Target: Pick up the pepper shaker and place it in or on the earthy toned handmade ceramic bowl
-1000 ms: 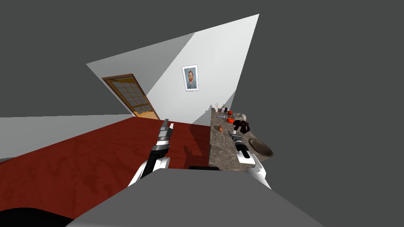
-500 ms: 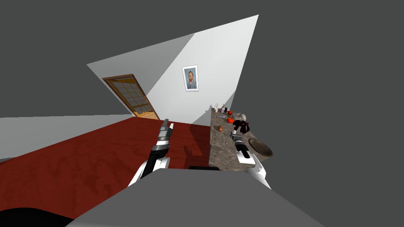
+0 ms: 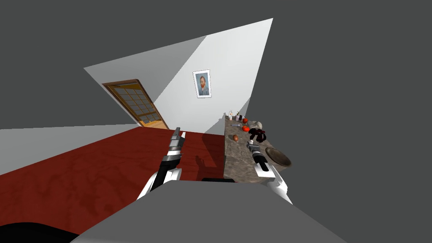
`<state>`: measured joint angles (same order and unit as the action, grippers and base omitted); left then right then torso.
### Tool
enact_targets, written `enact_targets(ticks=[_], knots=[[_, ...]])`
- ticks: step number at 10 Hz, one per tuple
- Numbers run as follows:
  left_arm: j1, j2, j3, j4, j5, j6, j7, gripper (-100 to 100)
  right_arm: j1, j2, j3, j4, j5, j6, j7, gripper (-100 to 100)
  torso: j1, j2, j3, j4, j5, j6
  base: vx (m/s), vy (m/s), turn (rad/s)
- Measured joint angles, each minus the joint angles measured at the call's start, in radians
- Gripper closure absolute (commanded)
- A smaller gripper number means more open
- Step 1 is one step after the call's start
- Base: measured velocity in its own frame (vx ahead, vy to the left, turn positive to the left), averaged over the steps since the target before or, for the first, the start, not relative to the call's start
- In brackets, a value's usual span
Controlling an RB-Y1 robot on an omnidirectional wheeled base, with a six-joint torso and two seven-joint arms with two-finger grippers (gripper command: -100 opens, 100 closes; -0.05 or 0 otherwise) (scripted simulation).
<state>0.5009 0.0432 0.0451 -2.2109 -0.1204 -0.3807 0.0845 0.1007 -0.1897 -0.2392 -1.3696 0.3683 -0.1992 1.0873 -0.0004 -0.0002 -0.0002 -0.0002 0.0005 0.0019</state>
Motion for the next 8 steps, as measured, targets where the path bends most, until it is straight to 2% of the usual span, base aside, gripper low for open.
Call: enact_targets(ticks=[8], knots=[[0.000,0.000,0.000,0.000,0.000,0.000,0.000,0,0.046,-0.025,-0.012,-0.015,0.181,-0.062,-0.204,100,-0.001,0.001,0.000,-0.001,-0.001,0.000,0.025,0.030,-0.050]])
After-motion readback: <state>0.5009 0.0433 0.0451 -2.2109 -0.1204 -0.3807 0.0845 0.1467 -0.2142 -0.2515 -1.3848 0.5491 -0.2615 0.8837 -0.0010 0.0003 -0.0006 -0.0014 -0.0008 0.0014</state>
